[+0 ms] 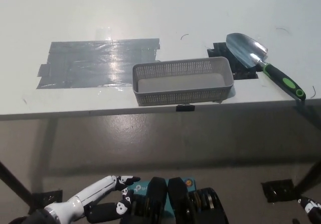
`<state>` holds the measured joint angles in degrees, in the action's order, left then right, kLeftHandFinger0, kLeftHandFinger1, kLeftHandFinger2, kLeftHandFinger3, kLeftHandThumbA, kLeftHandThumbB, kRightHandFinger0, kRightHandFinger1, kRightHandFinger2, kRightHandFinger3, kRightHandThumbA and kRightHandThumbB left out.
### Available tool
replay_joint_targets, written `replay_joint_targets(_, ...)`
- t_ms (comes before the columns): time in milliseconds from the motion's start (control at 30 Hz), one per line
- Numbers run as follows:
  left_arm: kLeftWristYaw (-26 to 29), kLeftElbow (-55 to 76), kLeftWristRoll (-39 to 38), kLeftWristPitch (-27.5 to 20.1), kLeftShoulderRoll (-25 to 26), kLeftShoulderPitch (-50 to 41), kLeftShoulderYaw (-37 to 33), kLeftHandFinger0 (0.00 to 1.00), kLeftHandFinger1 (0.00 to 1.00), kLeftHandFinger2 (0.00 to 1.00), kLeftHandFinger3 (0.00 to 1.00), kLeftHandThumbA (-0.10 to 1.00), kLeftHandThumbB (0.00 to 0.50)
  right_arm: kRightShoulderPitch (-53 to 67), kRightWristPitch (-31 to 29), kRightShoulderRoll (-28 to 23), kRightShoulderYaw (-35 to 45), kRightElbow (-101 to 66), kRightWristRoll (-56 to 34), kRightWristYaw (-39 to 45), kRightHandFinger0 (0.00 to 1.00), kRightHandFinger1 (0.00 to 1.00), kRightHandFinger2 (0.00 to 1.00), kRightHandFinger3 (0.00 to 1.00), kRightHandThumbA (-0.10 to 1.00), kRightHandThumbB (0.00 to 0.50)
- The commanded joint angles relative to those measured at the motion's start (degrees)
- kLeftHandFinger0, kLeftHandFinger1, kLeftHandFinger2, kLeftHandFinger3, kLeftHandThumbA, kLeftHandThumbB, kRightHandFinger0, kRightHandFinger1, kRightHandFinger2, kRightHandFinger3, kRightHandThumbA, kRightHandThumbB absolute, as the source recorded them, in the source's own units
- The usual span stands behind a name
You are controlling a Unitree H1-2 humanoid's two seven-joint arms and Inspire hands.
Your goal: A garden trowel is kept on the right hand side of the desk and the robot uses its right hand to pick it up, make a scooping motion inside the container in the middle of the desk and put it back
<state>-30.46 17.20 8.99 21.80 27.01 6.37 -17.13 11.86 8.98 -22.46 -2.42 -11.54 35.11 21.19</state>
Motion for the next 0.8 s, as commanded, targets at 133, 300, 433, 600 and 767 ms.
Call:
replay_joint_targets(133, 1.45, -0.22, -1.82, -3.14, -0.36, -0.04, 2.65, 1.0, 1.0, 1.0, 1.0, 0.92, 0.21, -4.33, -6.81, 0.26, 5.06, 2.5, -13.47, -2.48, 0.65, 0.82, 0.99, 1.0, 0.08, 0.141)
replay_joint_targets(300, 1.23, -1.26, -1.1, -4.58, -0.66, 0.48, 2.89, 1.0, 1.0, 1.0, 1.0, 0.95, 0.206, -4.85, -9.45, -0.12, 3.73, 1.59, -13.46, -2.68, 0.68, 0.83, 0.98, 1.0, 0.05, 0.152)
replay_joint_targets(433, 1.22, -0.58, -0.41, -4.13, -0.59, -0.3, 2.78, 1.0, 1.0, 1.0, 1.0, 0.98, 0.227, -4.15, -8.99, 0.07, 3.48, 0.49, -13.02, -3.11, 0.74, 0.89, 1.0, 1.0, 0.03, 0.128)
replay_joint_targets(600, 0.64, -1.1, -1.64, -3.53, -0.61, -0.18, 3.32, 1.0, 1.0, 1.0, 1.0, 0.96, 0.214, -4.43, -8.44, -0.25, 3.84, 0.59, -13.83, -3.16, 0.76, 0.92, 1.0, 1.0, 0.02, 0.128)
replay_joint_targets(767, 0.38, -0.56, -3.11, -3.21, -0.47, -0.51, 4.18, 1.0, 1.0, 1.0, 1.0, 0.95, 0.187, -5.32, -9.39, -0.94, 3.18, 1.22, -12.86, -3.27, 0.77, 0.94, 1.0, 1.0, 0.07, 0.126)
